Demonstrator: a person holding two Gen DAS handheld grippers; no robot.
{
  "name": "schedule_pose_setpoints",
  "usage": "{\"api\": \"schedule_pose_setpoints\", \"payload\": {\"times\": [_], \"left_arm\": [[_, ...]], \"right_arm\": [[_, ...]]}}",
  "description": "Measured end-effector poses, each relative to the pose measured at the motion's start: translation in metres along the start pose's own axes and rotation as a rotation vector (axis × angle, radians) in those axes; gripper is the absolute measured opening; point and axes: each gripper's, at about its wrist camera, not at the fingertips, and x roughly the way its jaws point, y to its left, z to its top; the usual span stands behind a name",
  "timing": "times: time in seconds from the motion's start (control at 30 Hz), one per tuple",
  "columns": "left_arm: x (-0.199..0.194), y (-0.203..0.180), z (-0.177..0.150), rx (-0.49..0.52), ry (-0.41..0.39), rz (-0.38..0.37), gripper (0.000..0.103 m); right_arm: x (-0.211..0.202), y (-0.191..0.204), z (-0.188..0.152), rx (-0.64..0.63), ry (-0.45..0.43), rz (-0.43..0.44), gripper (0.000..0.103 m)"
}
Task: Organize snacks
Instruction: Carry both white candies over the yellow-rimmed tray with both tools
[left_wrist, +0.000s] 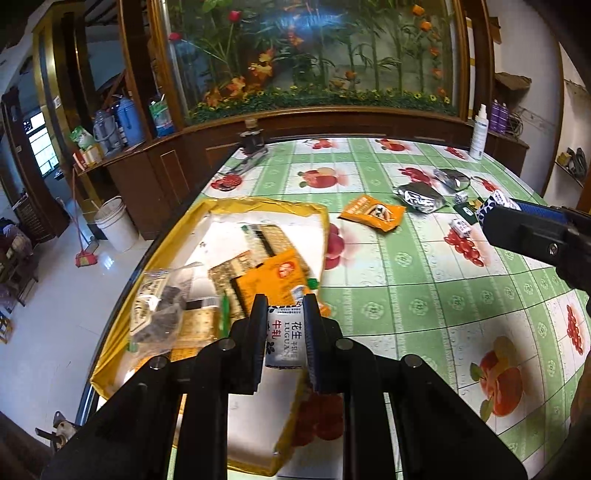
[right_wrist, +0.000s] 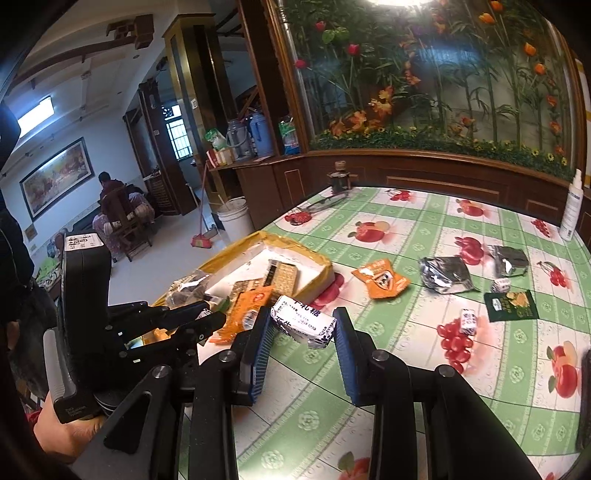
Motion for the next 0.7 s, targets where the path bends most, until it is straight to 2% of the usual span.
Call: {"api": "schedule_pose_setpoints", "payload": {"times": [0.4, 0.7], "left_arm": [[0.001, 0.044, -0.006, -0.067, 0.001, 0.052, 0.016], [0.008, 0.079, -0.012, -0.127, 0.015, 0.074, 0.016]], "right_arm": [[0.038, 0.04, 0.016, -0.066, 0.019, 0.071, 0.033], [0.074, 0.058, 0.022, -0.087, 0.052, 0.087, 0.033]]}}
